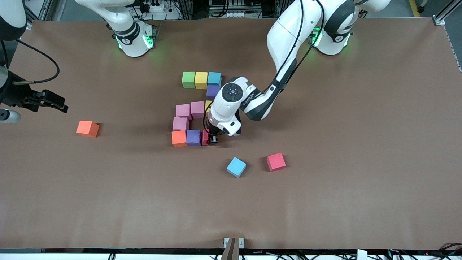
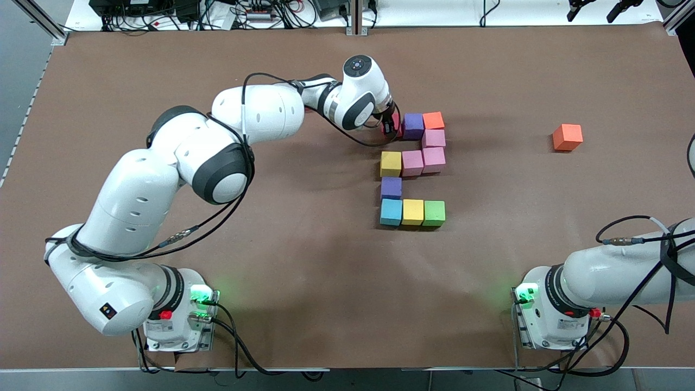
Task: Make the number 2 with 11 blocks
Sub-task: 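Lower the pink cube next to the purple cube and adjust it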
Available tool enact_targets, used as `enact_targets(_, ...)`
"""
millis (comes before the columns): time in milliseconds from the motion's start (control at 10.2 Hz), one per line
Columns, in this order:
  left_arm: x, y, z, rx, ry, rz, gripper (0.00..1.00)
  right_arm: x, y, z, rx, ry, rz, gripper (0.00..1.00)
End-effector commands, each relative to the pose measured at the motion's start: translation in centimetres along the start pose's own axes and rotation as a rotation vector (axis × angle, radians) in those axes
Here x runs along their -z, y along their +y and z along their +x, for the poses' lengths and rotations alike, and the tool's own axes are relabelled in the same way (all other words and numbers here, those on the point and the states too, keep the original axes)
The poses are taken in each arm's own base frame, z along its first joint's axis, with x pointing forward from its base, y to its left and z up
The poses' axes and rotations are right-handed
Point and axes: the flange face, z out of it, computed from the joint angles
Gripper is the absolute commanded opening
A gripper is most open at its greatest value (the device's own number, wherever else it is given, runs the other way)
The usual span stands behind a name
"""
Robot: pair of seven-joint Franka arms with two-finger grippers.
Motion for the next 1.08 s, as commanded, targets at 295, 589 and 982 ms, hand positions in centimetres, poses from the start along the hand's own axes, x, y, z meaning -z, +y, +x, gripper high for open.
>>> enact_targets(295,-1.06,-0.13,-0.11,-0.004,-0.009,-0.004,0.17,0.38,-0.31,0.24,-0.006,-0.005,-0.016,1.0)
enact_targets(589,-1.51,-0.19,0.13,-0.004,-0.012,-0.009,0.41,0.39,-0.33,0.26,-0.006,-0.004,-0.015,1.0)
enact_targets(982,-1.44,-0.14,0.07,-0.004,-0.017,-0.014,0.58,0.39,-0.24,0.26,-0.008,-0.003,-0.014,1.0)
